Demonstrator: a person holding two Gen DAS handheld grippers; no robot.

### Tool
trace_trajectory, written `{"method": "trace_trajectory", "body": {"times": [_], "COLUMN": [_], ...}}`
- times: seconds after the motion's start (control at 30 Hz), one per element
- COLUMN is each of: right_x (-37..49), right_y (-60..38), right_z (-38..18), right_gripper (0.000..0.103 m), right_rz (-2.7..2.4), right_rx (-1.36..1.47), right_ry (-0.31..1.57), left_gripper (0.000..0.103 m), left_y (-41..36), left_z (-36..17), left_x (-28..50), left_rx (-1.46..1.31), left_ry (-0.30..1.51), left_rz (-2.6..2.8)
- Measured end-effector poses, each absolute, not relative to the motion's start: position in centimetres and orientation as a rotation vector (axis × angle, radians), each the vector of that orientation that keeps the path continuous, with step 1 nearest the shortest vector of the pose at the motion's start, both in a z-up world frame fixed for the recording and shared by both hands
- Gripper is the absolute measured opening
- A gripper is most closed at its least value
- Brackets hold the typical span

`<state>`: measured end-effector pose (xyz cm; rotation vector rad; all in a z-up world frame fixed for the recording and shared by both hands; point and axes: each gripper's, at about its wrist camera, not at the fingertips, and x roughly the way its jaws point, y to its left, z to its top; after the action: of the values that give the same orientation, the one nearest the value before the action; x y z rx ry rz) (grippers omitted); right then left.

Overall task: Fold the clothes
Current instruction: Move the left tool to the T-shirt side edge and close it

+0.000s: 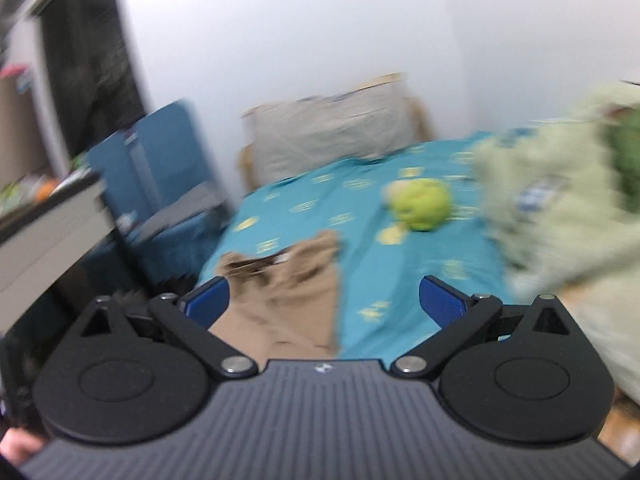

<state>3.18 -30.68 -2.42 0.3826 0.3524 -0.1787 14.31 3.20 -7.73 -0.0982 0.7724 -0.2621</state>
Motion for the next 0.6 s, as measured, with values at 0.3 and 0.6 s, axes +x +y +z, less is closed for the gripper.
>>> {"method": "trace_trajectory", "body": {"times": [0.3,0.6], "right_x": [-0.6,-2.7], "right_y": [-37.2,-40.1], "right_z": [-4.0,-4.5], "right_gripper": [0.103,0.103], "right_rz": [-0.347,-0.482], "right_rx": [0.498,0.527], "right_ry": [0.247,0.158], "left_gripper": [0.094,0.079], "left_y": [-7.8,-22.5], "left_z": [-6.7,-9.1], "left_x": [8.7,6.0], "left_rx": [-0.061,0.096], "left_ry": [0.878,0.923], "left_rz": [-0.449,-0.609]}}
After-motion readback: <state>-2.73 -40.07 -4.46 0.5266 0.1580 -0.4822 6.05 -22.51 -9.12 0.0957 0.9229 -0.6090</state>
